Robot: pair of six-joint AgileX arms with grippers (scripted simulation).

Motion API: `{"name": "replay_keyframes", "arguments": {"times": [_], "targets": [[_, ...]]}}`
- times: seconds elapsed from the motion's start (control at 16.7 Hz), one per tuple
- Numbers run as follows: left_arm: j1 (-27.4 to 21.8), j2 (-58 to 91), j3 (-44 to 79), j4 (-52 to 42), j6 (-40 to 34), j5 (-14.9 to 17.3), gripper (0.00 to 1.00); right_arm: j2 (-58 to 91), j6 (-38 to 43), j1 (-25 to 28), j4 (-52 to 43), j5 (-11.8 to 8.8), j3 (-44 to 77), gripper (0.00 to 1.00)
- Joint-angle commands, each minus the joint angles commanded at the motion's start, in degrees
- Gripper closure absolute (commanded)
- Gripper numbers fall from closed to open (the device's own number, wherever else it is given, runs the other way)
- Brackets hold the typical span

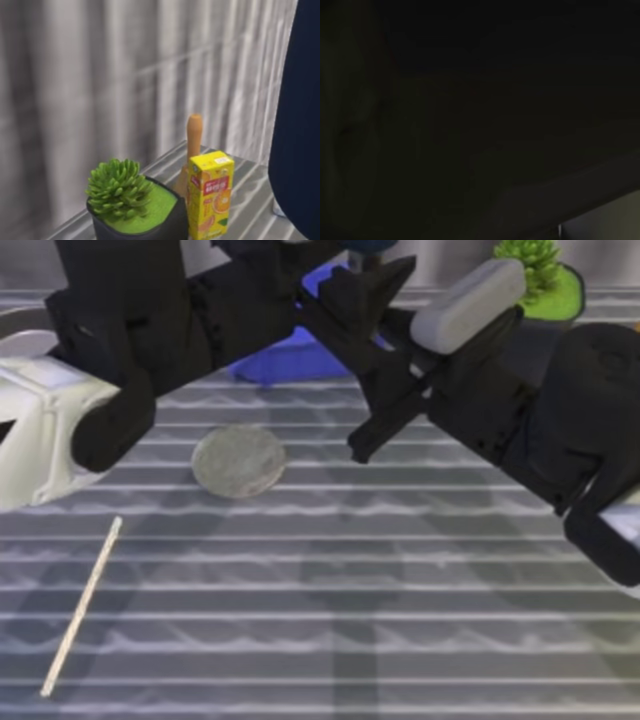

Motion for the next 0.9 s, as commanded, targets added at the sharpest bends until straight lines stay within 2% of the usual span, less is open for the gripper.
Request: {"name": "replay_keyframes", "arguments": {"times": [0.3,0.84,0.9], "targets": [[0.00,0.00,0.00,0.00,0.00,0.00,0.98,0.00,0.00,0.00,0.00,0.00,0.00,1.00],[0.00,0.00,0.00,0.00,0.00,0.00,1.00,0.00,0.00,0.00,0.00,0.00,0.00,1.00],[0.00,0.00,0.00,0.00,0.00,0.00,1.00,0.00,0.00,0.00,0.00,0.00,0.00,0.92]]}}
